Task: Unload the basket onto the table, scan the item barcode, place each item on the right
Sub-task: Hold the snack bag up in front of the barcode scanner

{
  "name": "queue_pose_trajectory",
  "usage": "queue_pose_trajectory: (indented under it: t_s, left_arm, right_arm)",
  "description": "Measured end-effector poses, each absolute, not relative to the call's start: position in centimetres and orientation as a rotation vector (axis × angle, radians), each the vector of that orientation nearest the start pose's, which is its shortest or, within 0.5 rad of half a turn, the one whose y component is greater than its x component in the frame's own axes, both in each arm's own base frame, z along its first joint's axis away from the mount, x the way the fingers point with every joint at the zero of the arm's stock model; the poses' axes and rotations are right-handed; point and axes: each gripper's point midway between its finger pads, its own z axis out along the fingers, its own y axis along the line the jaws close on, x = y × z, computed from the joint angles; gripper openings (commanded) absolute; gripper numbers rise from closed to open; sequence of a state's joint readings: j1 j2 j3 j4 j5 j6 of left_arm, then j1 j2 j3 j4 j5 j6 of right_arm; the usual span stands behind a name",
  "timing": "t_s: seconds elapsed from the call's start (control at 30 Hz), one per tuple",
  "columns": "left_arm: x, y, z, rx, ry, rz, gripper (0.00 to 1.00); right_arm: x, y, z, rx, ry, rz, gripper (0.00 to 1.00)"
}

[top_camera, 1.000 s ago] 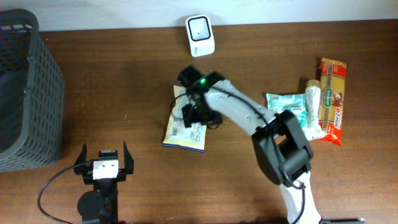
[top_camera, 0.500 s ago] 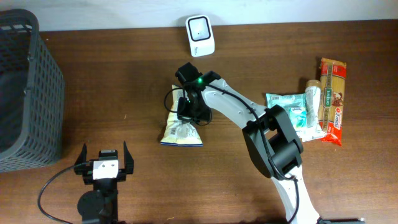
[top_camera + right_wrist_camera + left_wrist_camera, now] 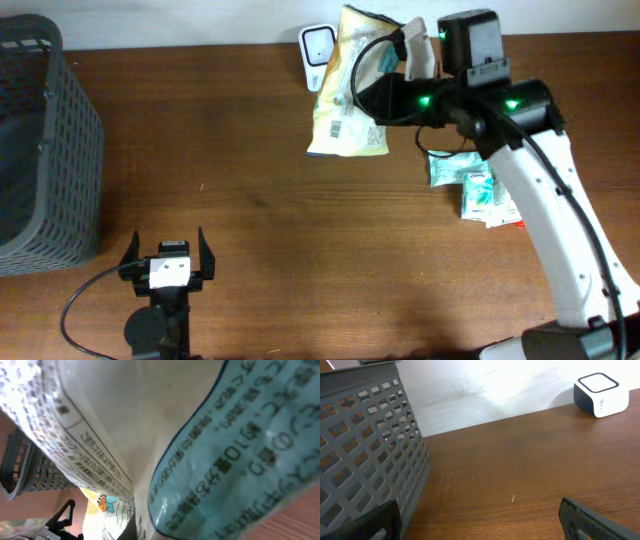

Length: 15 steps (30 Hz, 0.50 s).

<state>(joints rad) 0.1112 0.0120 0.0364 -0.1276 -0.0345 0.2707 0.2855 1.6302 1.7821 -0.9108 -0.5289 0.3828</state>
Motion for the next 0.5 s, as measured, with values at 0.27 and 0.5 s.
queue_pose_trajectory:
  t_s: [0.27, 0.5]
  left_arm:
    - [24.2, 3.3, 15.7, 0.108, 1.679, 0.317, 0.99]
    - [24.2, 3.3, 15.7, 0.108, 1.679, 0.317, 0.99]
  right_arm:
    - [43.6, 20.0, 43.5, -0.136, 1.946, 0.389, 0.04]
    - [59.9, 26.2, 35.7, -0.336, 1.450, -0.515, 0.04]
